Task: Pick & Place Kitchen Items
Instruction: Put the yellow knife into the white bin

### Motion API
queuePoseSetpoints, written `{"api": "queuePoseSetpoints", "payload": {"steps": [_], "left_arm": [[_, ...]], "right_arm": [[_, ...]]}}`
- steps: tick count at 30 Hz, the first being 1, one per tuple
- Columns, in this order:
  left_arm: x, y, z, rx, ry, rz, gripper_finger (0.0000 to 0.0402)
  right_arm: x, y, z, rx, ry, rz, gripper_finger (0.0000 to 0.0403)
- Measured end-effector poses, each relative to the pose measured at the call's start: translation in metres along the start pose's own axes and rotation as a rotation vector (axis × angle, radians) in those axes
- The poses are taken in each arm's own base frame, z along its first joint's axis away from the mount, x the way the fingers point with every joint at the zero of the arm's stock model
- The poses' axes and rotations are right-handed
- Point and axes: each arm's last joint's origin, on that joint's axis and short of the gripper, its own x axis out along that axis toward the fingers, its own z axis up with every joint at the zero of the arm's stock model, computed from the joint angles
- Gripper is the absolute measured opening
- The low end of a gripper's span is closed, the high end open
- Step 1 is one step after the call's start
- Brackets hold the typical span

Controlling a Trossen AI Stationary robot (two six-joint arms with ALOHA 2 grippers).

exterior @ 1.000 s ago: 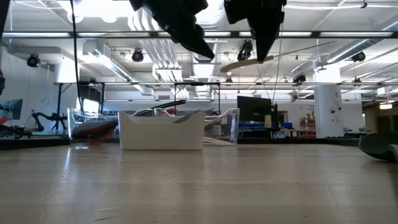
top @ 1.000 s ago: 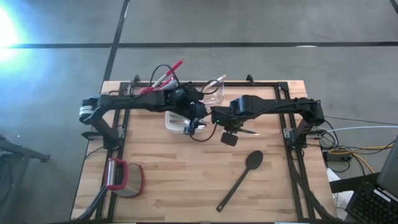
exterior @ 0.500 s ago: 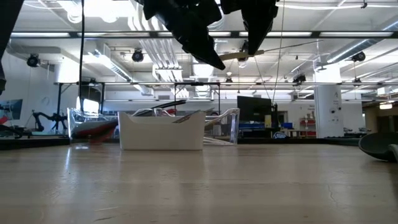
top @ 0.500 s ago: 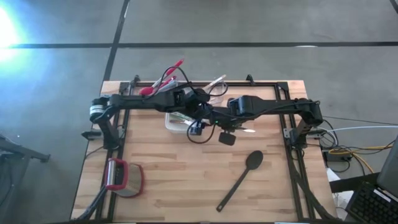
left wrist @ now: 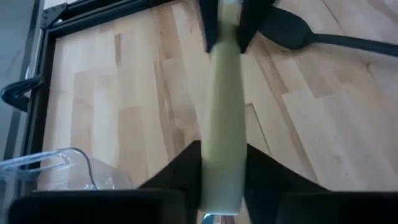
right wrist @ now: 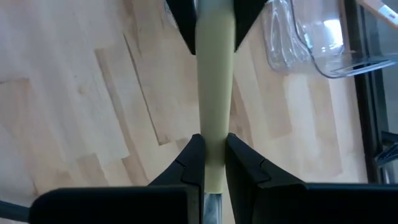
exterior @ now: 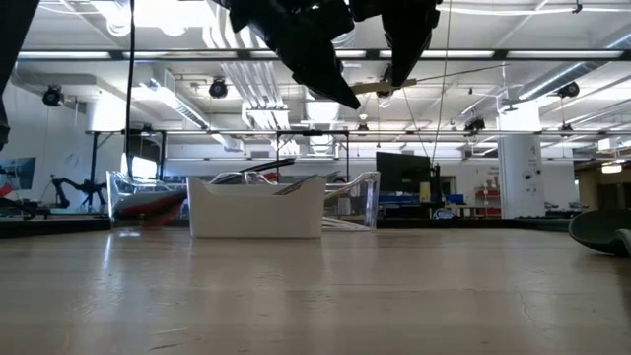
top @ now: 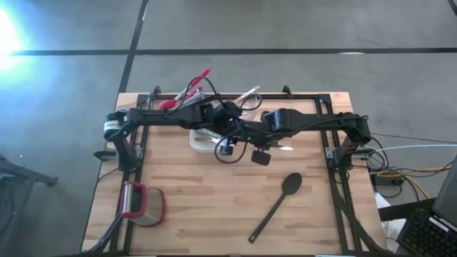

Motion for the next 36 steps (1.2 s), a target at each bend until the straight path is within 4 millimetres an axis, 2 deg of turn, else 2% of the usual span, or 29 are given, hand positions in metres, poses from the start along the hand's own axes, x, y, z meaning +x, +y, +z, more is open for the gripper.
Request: {"api": "queuePoseSetpoints", "payload": {"steps": [2, 14, 21, 24, 29, 36], "left_arm": [[0.000, 0.000, 0.000, 0.009, 0.002, -0.002, 0.0081], [-0.001, 0.000, 0.001, 0.018, -0.001, -0.002, 0.0081], [-0.005, 0.005, 0.001, -0.005, -0.002, 0.036, 0.0081], [-0.008, 0.006, -0.002, -0.026, 0.002, 0.060, 0.0081], [-0.014, 0.010, -0.017, -0.055, 0.067, 0.144, 0.0081], [-0.033, 0.010, -0.054, -0.043, 0.134, 0.193, 0.0081]], "right_arm": [[0.000, 0.000, 0.000, -0.007, 0.003, 0.002, 0.0028], [0.001, 0.000, 0.000, 0.030, 0.002, 0.003, 0.0034], [-0.003, -0.001, -0.002, 0.087, -0.012, 0.008, 0.0130], [-0.011, -0.003, -0.005, 0.121, -0.035, 0.016, 0.0160], [-0.032, -0.008, -0.017, 0.168, -0.072, 0.047, 0.0185], [-0.062, -0.011, -0.035, 0.189, -0.165, 0.028, 0.0184]]}}
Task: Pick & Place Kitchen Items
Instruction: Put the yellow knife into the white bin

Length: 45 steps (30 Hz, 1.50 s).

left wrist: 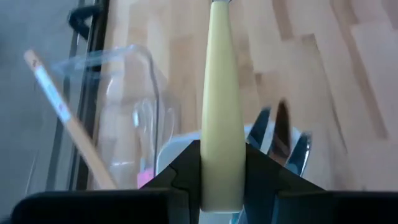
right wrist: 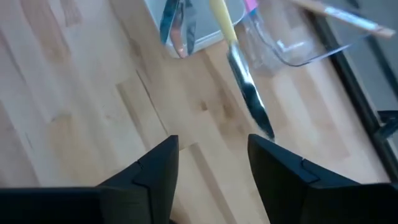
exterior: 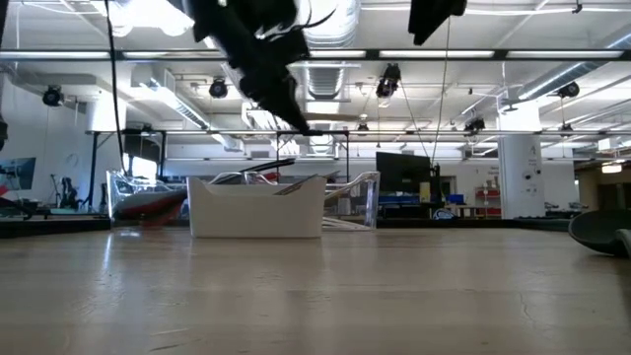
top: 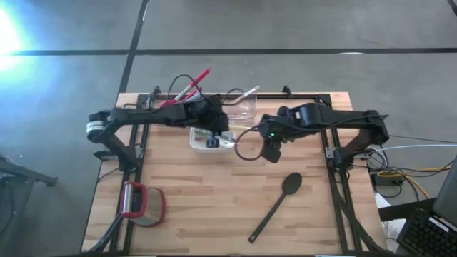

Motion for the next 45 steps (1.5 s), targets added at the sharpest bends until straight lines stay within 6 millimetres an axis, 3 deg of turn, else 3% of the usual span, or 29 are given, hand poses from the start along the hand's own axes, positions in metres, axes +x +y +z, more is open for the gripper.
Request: {"api": "queuePoseSetpoints", "payload": {"steps": [11, 14, 19, 23, 30, 36, 45], "left_arm": [[-0.028, -0.011, -0.082, 0.130, -0.192, -0.153, 0.0081], [-0.029, -0.013, -0.099, 0.096, -0.258, -0.198, 0.0081], [-0.022, -0.008, -0.124, -0.038, -0.206, -0.183, 0.0081], [-0.014, -0.011, -0.135, -0.134, -0.156, -0.213, 0.0081], [-0.005, -0.012, -0.144, -0.111, -0.127, -0.242, 0.0081], [0.006, -0.006, -0.154, -0.173, -0.070, -0.317, 0.0081], [0.021, 0.013, -0.150, -0.223, 0.060, -0.296, 0.0081]], "right_arm": [[-0.024, -0.009, -0.010, 0.033, -0.110, -0.084, 0.0178], [-0.025, -0.010, -0.010, 0.032, -0.124, -0.106, 0.0182], [-0.023, -0.009, -0.009, 0.030, -0.132, -0.131, 0.0185], [-0.019, -0.008, -0.008, 0.022, -0.124, -0.135, 0.0182], [-0.016, -0.008, -0.005, -0.001, -0.134, -0.135, 0.0178], [-0.015, -0.008, -0.004, 0.001, -0.133, -0.136, 0.0184], [-0.015, -0.008, -0.004, 0.004, -0.134, -0.134, 0.0177]]}}
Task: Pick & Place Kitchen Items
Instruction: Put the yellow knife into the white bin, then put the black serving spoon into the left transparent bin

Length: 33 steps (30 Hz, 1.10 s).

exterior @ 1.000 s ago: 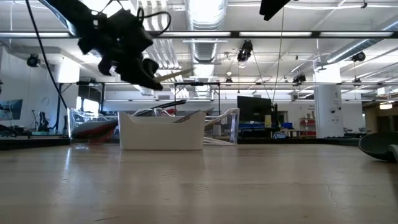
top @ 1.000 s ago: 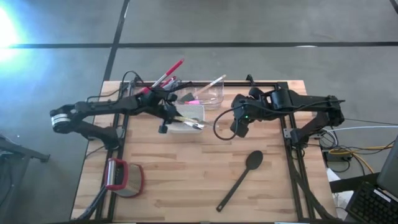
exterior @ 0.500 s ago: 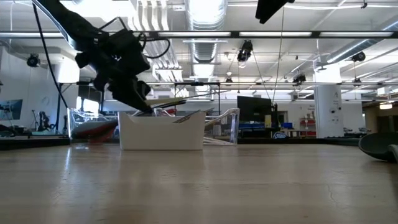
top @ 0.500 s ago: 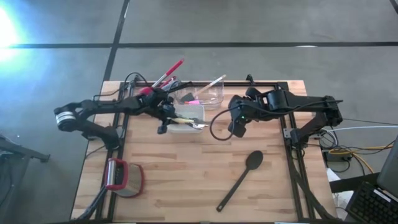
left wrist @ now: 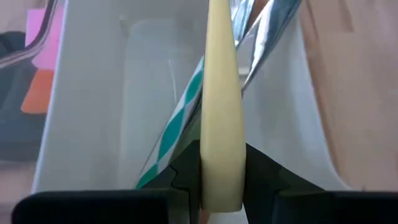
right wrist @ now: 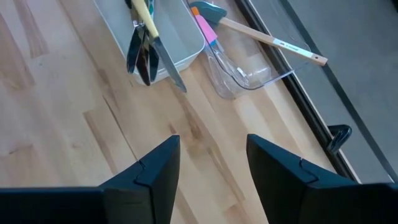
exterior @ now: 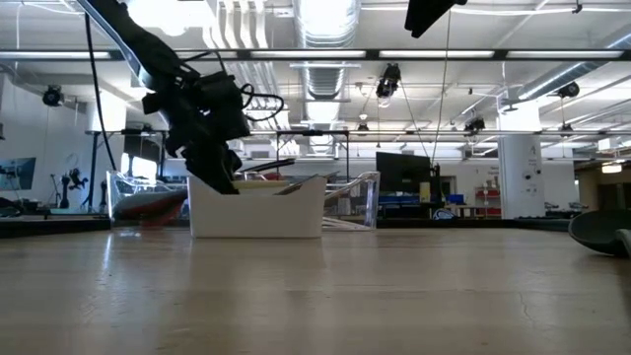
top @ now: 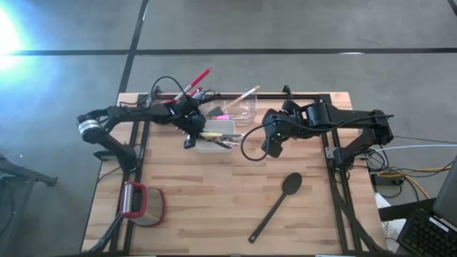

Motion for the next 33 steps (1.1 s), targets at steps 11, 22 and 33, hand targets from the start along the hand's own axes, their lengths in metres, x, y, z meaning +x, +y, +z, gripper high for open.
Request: {"api": "queuePoseSetpoints", "payload": {"steps": [11, 22, 33], "left_arm": [[-0.003, 0.002, 0.001, -0.014, 0.075, 0.063, 0.0200], [-0.020, 0.000, 0.015, -0.067, 0.072, 0.072, 0.0279], [-0.069, -0.012, 0.077, 0.060, 0.024, 0.209, 0.0278]], "right_arm": [[0.000, 0.000, -0.001, -0.004, 0.008, -0.001, 0.0179], [0.000, 0.000, -0.001, -0.001, 0.009, -0.001, 0.0173], [-0.001, 0.002, -0.003, 0.040, 0.035, 0.030, 0.0173]]}}
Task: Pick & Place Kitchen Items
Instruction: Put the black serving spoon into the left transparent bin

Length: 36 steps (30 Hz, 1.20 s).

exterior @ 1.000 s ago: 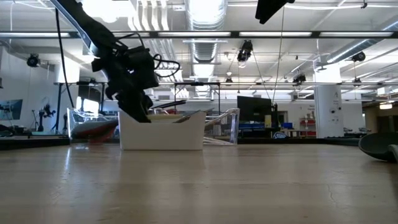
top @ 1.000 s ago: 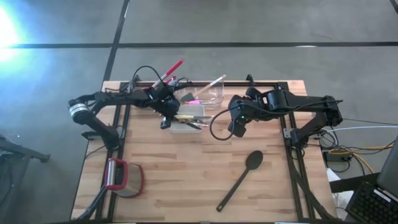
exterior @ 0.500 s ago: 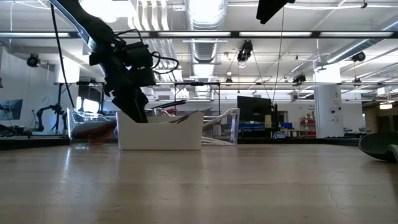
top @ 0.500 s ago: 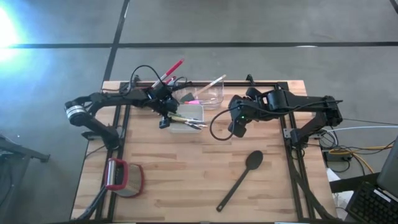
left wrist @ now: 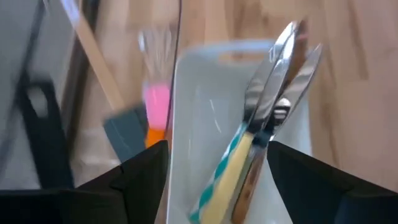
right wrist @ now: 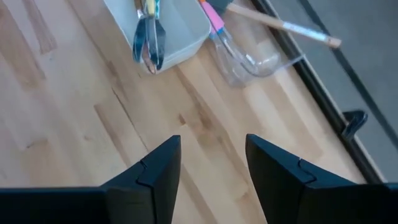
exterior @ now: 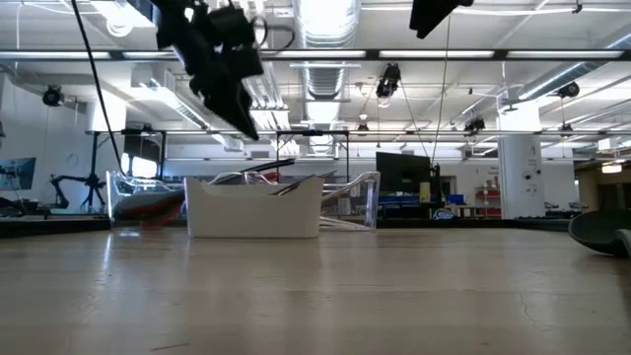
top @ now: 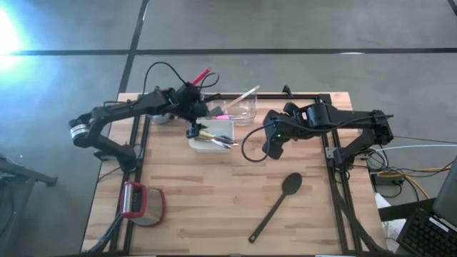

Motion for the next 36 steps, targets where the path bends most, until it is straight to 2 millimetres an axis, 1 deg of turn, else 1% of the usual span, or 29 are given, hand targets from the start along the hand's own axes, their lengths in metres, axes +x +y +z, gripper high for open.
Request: {"api": "queuePoseSetpoints", "payload": {"steps": [4, 7, 10, 13, 17, 20, 25, 29, 31, 36], "left_arm": [[-0.016, -0.016, 0.021, 0.078, -0.073, 0.005, 0.0278], [-0.020, -0.030, 0.028, 0.121, -0.134, -0.005, 0.0278], [-0.018, -0.043, 0.031, 0.129, -0.186, -0.023, 0.0278], [-0.012, -0.054, 0.031, 0.098, -0.216, -0.048, 0.0278], [-0.008, -0.062, 0.030, 0.022, -0.224, -0.077, 0.0278], [-0.003, -0.067, 0.027, -0.049, -0.221, -0.095, 0.0278], [0.009, -0.076, 0.023, -0.113, -0.282, -0.115, 0.0278], [0.017, -0.083, 0.020, -0.147, -0.346, -0.128, 0.0278], [0.018, -0.085, 0.019, -0.159, -0.357, -0.135, 0.0278], [0.020, -0.087, 0.017, -0.177, -0.348, -0.140, 0.0278]], "right_arm": [[0.002, 0.009, -0.012, 0.015, 0.079, 0.025, 0.0166], [0.004, 0.029, -0.030, -0.072, 0.148, 0.100, 0.0159], [0.010, 0.053, -0.054, -0.208, 0.197, 0.141, 0.0151], [0.020, 0.069, -0.084, -0.357, 0.262, 0.127, 0.0142], [0.031, 0.082, -0.117, -0.529, 0.347, 0.128, 0.0131], [0.040, 0.087, -0.133, -0.633, 0.380, 0.157, 0.0123], [0.051, 0.090, -0.148, -0.744, 0.402, 0.162, 0.0108], [0.061, 0.092, -0.155, -0.779, 0.403, 0.192, 0.0099], [0.065, 0.095, -0.157, -0.789, 0.397, 0.240, 0.0094], [0.079, 0.113, -0.159, -0.760, 0.311, 0.393, 0.0087]]}}
